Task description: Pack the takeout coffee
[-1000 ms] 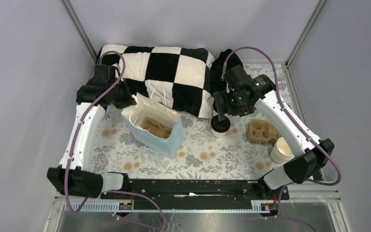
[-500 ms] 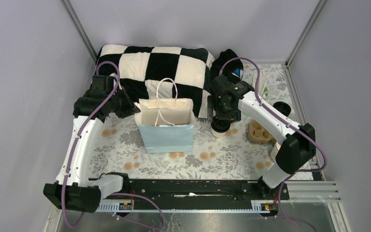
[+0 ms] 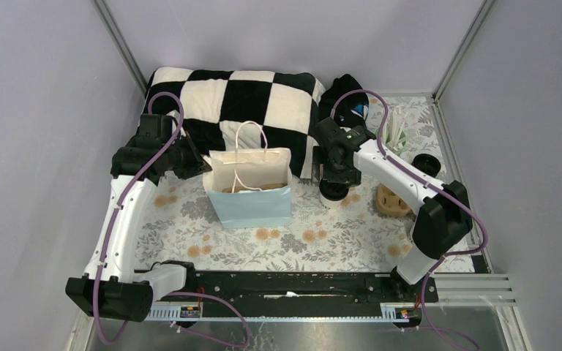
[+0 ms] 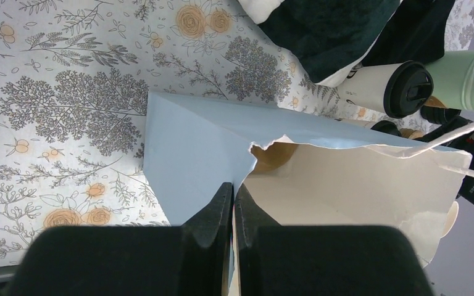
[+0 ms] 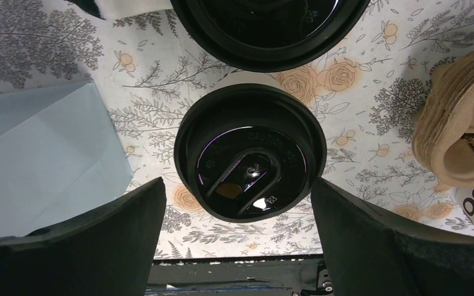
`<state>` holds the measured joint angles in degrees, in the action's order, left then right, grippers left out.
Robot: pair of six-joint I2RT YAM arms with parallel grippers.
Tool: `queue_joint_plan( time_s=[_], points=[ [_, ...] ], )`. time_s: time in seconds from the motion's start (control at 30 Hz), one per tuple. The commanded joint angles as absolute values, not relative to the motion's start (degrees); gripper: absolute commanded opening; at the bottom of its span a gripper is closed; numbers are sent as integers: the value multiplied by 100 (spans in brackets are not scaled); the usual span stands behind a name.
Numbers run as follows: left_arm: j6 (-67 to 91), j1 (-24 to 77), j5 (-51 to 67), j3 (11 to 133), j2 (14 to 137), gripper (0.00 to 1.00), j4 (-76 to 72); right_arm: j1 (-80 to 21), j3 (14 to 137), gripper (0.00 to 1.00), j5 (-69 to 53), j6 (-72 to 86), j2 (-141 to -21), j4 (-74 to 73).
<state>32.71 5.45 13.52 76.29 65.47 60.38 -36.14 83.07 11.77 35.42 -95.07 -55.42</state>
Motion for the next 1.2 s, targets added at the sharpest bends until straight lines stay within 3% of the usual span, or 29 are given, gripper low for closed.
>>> queue_joint_plan(
  time_s=[0.0, 0.23, 0.57, 0.77, 1.17],
  points=[
    [3069, 554, 1389, 7818, 6547, 6, 5941, -3709, 8265, 93, 1544, 3789, -9564, -5501],
    [3011, 550, 1363, 7853, 6552, 7, 5942, -3750, 8272, 84, 1882, 3800, -9574, -5563],
    [2976, 554, 1336, 7871, 6564, 7, 5941, -3772, 8179, 85, 1940, 3758, -9652, -5472],
    [2966, 554, 1310, 7873, 6539, 9, 5948, -3780, 8159, 79, 1960, 3728, -9689, -5477],
    [2936, 549, 1301, 7869, 6539, 11, 5968, -3806, 8003, 83, 1925, 3740, -9689, -5392]
  ],
)
